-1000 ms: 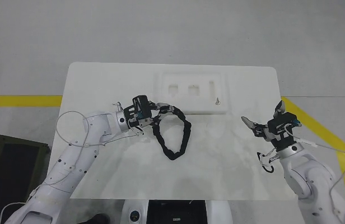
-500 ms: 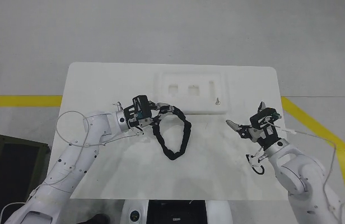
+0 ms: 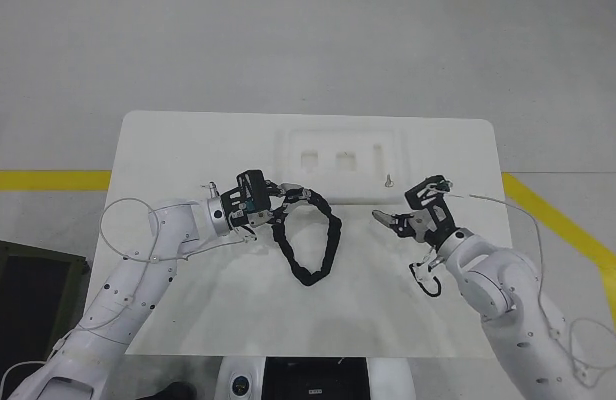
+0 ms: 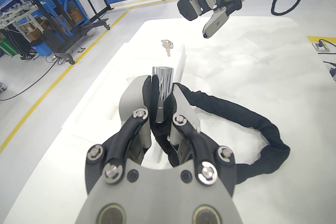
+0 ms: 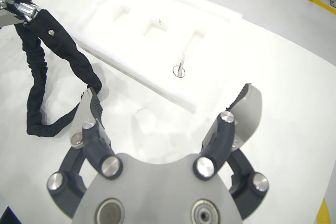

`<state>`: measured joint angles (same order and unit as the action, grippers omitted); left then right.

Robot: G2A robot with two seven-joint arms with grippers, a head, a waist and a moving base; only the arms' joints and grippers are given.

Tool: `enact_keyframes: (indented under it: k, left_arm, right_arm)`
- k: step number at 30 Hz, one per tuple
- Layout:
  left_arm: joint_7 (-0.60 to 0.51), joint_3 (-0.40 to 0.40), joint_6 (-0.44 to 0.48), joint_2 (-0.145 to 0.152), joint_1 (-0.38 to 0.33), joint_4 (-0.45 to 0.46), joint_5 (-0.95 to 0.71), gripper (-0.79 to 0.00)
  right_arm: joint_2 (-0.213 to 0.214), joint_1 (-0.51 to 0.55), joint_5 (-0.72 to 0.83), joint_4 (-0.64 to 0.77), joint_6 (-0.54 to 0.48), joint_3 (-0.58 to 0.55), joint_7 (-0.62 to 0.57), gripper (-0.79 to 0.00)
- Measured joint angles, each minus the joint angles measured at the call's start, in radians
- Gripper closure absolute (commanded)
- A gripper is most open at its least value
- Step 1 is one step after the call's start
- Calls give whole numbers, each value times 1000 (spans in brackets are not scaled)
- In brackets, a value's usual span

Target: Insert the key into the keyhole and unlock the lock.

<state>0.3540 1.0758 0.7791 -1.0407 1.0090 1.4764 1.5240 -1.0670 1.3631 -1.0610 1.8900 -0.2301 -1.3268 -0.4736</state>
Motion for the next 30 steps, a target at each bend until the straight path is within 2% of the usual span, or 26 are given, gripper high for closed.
enact_keyframes:
  k: [7,20,30]
  left_arm:
    - [0,0,0,0,0,0,0,0]
    - [0,0,0,0,0,0,0,0]
    - [0,0,0,0,0,0,0,0]
  right_arm:
    - [-7,-48,-19,-35,12,24,9,-785]
    - [-9,-38,-25,-49,4,35,21,-785]
    - [-29,-154,-9,-139,18,105,20,-785]
